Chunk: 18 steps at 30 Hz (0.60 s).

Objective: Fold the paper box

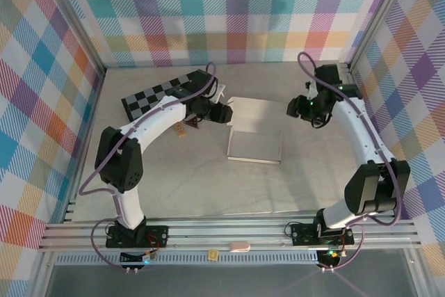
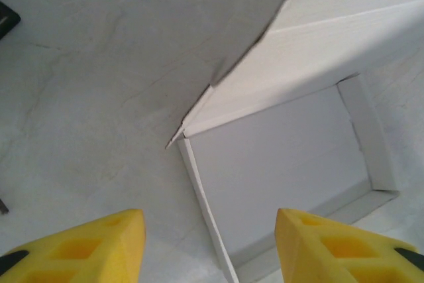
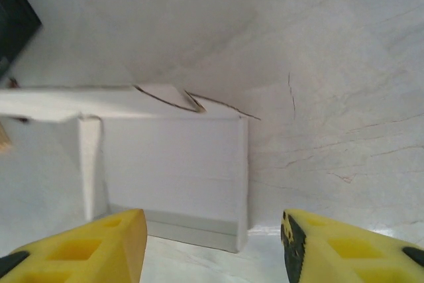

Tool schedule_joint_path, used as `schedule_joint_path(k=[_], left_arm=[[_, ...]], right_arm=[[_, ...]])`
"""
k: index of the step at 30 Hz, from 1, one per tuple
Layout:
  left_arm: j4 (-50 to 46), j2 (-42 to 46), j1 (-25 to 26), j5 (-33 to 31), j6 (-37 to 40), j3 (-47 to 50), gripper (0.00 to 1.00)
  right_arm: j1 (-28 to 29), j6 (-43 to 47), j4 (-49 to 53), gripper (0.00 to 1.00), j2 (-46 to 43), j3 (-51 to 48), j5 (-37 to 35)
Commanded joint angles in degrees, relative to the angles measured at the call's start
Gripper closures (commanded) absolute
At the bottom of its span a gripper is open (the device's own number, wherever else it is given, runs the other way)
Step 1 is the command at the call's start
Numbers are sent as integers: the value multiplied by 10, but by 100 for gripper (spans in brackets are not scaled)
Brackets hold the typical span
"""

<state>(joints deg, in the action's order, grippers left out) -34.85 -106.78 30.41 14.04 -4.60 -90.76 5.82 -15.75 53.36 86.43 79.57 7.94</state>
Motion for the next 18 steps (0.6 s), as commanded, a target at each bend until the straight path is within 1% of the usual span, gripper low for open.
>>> schedule_joint_path(k=[1,3,9,14,18], left_arm=[[-21,-18,-11,-5,49,-31,47],[-16,-26,-14,-9,50,-38,47],[10,-55,-14,15,44,-52,46],[18,-76,-14,27,36,-70,47],[21,-86,-13,31,30,-79,49]], right_arm=[[-6,110,-69,45,-4,-20,36],[-8,129,-78,46,10,-22,32],[-11,174,-88,49,54,-8,29],[-12,178,-100,52,84,4,37],[-12,185,-107,56,97,15,71]])
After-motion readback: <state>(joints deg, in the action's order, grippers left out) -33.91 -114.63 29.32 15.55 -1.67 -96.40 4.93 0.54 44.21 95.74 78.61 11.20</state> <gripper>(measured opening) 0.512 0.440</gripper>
